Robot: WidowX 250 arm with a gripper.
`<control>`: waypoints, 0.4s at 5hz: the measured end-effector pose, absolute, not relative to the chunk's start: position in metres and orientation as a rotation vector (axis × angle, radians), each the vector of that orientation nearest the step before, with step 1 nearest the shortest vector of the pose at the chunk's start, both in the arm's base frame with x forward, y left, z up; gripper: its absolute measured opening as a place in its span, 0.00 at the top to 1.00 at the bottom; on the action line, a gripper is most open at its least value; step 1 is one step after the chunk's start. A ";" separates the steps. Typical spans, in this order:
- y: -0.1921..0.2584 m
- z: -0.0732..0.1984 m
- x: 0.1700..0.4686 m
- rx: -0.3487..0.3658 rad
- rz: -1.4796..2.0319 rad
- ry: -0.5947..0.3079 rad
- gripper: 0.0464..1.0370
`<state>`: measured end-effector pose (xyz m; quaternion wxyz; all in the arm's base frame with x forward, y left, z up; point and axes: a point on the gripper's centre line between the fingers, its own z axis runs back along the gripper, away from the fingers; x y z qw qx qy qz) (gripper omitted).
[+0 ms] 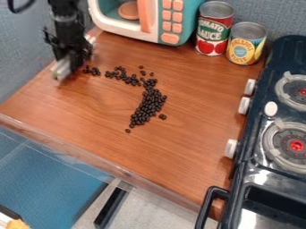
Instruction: Sweep into pile
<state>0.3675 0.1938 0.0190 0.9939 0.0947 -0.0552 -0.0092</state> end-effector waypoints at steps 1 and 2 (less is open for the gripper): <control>0.185 0.012 0.367 0.201 -0.073 -0.124 0.65; 0.181 0.012 0.366 0.191 -0.093 -0.135 0.65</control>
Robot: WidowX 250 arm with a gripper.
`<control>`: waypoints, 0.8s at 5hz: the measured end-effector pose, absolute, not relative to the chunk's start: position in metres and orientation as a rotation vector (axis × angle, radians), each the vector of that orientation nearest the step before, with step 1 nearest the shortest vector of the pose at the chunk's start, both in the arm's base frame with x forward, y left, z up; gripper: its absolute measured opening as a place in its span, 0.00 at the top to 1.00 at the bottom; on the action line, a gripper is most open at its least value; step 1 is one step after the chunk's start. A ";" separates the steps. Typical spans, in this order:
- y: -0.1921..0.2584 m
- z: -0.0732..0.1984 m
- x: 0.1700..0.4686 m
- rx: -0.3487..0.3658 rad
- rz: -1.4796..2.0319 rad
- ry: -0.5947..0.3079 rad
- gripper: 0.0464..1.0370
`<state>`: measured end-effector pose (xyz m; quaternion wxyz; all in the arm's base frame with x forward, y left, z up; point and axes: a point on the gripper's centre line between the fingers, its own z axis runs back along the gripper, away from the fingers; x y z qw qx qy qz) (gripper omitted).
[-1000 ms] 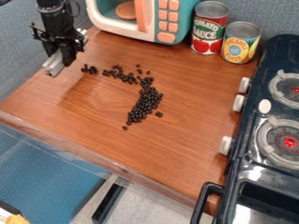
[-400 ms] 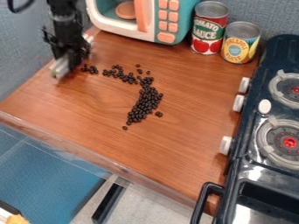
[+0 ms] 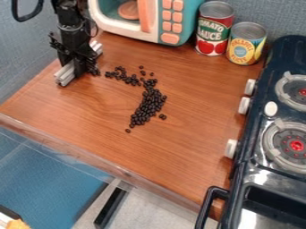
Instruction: Sweep into pile
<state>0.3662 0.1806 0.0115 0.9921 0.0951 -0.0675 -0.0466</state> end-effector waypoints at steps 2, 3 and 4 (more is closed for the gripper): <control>0.157 0.012 0.366 0.115 -0.120 -0.133 0.65; 0.147 0.011 0.366 0.082 -0.116 -0.120 0.65; 0.129 0.012 0.372 0.069 -0.143 -0.116 0.65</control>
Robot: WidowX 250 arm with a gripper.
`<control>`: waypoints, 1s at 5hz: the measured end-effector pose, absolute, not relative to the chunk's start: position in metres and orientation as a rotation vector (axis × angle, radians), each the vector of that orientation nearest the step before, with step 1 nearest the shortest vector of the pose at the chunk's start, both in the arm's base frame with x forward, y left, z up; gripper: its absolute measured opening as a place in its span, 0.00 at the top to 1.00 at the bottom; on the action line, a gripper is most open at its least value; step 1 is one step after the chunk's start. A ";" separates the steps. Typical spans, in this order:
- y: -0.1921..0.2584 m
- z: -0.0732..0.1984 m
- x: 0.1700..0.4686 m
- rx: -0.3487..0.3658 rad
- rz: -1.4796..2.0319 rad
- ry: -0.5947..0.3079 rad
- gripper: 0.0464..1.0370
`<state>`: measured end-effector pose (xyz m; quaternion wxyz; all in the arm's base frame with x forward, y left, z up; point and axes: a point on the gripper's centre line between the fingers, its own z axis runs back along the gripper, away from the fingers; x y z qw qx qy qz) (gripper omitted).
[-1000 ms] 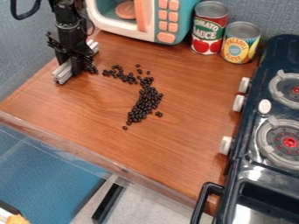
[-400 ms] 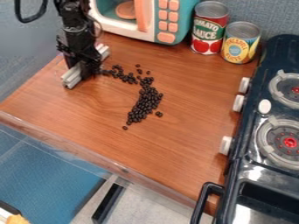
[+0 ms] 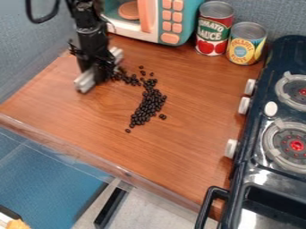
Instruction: Sweep into pile
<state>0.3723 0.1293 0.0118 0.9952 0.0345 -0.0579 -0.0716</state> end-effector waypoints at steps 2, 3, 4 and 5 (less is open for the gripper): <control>0.114 0.012 0.382 0.084 -0.199 -0.145 0.65; 0.094 0.015 0.384 0.079 -0.247 -0.164 0.65; 0.076 0.023 0.383 0.063 -0.300 -0.187 0.65; 0.071 0.027 0.377 0.051 -0.316 -0.200 0.65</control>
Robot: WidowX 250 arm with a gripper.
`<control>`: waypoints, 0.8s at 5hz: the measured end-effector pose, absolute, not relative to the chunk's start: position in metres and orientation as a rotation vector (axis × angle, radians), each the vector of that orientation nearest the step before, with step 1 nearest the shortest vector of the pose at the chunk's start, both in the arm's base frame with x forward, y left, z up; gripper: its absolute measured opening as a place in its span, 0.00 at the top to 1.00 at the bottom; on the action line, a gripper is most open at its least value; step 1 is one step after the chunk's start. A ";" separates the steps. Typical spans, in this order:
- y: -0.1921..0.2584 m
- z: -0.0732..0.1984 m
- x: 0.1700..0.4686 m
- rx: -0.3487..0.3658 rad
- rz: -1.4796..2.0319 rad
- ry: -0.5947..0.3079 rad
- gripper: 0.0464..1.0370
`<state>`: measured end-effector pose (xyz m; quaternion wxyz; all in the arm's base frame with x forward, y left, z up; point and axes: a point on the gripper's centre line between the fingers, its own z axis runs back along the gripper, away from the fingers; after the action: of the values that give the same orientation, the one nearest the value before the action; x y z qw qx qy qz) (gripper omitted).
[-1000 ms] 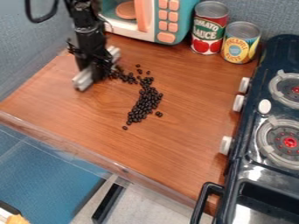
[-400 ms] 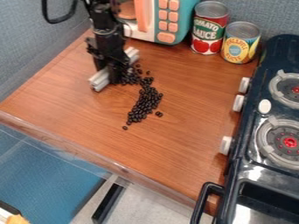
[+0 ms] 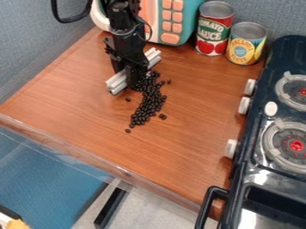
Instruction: Sweep into pile
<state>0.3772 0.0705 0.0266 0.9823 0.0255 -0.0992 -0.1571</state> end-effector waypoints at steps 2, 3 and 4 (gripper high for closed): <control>0.056 0.026 0.365 0.046 -0.382 -0.202 0.65; 0.057 0.040 0.364 0.063 -0.379 -0.245 0.65; 0.067 0.058 0.361 0.078 -0.297 -0.290 0.65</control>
<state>0.3613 0.0670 0.0584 0.9778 0.0388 -0.1437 -0.1473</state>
